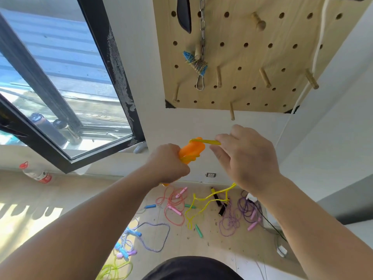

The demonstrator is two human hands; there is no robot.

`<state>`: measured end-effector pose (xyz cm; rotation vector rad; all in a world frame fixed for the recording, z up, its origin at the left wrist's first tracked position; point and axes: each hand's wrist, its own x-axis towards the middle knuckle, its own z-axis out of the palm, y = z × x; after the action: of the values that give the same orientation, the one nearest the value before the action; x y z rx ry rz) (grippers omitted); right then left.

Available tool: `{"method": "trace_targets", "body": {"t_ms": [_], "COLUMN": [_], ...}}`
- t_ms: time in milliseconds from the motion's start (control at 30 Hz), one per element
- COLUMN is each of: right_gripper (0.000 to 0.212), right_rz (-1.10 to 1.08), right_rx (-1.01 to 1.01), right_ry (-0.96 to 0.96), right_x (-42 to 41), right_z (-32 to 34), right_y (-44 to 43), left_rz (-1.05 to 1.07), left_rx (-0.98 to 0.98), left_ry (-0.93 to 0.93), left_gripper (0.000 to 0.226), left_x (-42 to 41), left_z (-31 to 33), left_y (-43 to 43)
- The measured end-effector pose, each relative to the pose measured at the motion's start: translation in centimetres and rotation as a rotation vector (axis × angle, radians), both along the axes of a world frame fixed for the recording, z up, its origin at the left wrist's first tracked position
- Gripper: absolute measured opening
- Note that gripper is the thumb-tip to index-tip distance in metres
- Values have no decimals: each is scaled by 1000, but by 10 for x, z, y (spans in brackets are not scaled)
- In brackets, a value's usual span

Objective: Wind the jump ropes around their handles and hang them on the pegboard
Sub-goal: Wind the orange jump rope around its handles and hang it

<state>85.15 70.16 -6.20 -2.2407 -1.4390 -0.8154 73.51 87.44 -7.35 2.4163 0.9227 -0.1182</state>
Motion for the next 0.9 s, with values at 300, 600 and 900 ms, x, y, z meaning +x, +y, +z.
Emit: {"method": "trace_targets", "body": {"t_ms": [300,600,900], "right_gripper": [16,9,40], "right_rz": [-67,65,329], "right_rx": [17,60,-4], "right_ry": [-2,552,444], "right_x": [-22,-1,-2], "right_z": [-7,-33,-43], "right_y": [2,-17,-19], "left_rz": [-95,-14,-287], "left_rx": [227,-595,-929], "left_ry": [11,-192,-156], "left_gripper": [18,30,30], "left_x": [13,-12,-28], "left_z": [8,23,30], "left_y": [8,-12,-8]}}
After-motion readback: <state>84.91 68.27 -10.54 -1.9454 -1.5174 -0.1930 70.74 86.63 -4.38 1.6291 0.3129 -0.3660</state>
